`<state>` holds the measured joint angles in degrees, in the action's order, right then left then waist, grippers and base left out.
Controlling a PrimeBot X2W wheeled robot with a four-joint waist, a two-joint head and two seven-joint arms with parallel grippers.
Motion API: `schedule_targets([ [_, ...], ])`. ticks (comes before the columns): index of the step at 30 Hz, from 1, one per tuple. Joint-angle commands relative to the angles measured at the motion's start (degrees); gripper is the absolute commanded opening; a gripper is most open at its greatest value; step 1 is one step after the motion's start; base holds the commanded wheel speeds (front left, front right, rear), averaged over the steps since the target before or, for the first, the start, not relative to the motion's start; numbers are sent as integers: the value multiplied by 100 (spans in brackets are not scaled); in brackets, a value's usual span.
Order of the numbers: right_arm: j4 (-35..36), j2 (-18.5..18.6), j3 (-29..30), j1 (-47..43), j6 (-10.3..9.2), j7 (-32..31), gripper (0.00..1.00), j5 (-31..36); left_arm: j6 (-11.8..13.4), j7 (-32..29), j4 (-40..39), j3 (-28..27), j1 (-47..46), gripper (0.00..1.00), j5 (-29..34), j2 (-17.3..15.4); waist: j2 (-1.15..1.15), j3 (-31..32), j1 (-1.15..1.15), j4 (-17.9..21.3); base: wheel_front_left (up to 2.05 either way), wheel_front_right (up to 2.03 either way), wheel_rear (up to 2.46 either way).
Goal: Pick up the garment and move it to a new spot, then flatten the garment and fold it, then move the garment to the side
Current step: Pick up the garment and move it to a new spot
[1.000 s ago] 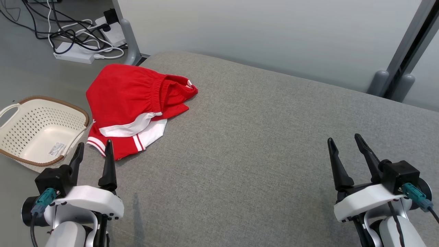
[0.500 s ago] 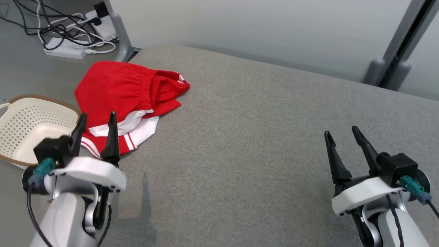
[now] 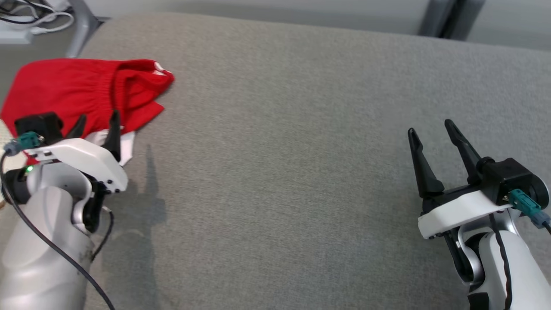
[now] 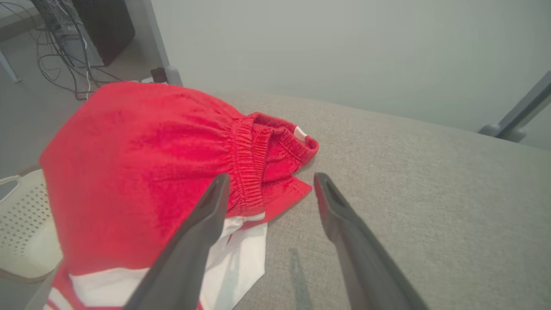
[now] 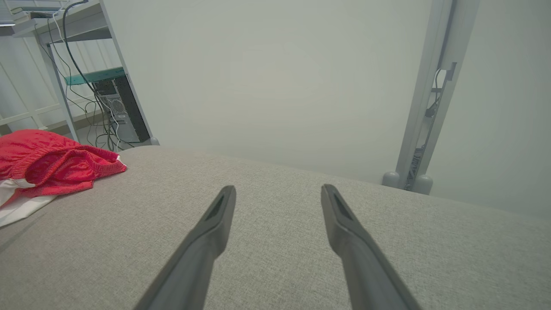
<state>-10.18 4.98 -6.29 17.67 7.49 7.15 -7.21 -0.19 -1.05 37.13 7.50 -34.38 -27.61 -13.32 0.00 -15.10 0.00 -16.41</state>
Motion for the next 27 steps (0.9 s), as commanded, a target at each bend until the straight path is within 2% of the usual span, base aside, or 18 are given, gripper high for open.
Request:
schedule_targets([
  [1, 6, 34, 3, 113, 1, 36, 100, 15, -16, -24, 367, -78, -285, 100, -34, -122, 0, -433, 0, 389, 0, 0, 0],
  [12, -44, 37, -18, 313, 1, 122, 100, 4, -57, -147, 1663, -9, -969, 100, 42, -483, 0, -802, 0, 541, 0, 0, 0],
  [13, -57, 30, -23, 313, 1, 131, 100, 1, -50, -106, 1720, -4, -1005, 42, 62, -513, 0, -801, 0, 540, 0, 0, 0],
  [14, -57, 30, -23, 313, 1, 131, 100, 1, -50, -106, 1720, -4, -1005, 42, 62, -513, 0, -801, 0, 540, 0, 0, 0],
  [15, -67, 22, -19, 307, 1, 141, 100, -3, -31, -25, 1768, -20, -1031, 7, 57, -528, 0, -793, 0, 537, 0, 0, 0],
  [16, -89, 20, -5, 275, 1, 159, 100, -13, -8, 135, 1857, -43, -1051, 0, 57, -544, 0, -747, 0, 523, 0, 0, 0],
  [22, -121, 30, 98, 149, 1, 167, 100, -38, 2, 652, 1795, -194, -1012, 0, -54, -645, 0, -519, 0, 453, 0, 0, 0],
  [27, -115, 13, 158, 24, 1, 197, 100, -40, 65, 1106, 1377, -294, -826, 0, -102, -731, 0, -247, 0, 389, 0, 0, 0],
])
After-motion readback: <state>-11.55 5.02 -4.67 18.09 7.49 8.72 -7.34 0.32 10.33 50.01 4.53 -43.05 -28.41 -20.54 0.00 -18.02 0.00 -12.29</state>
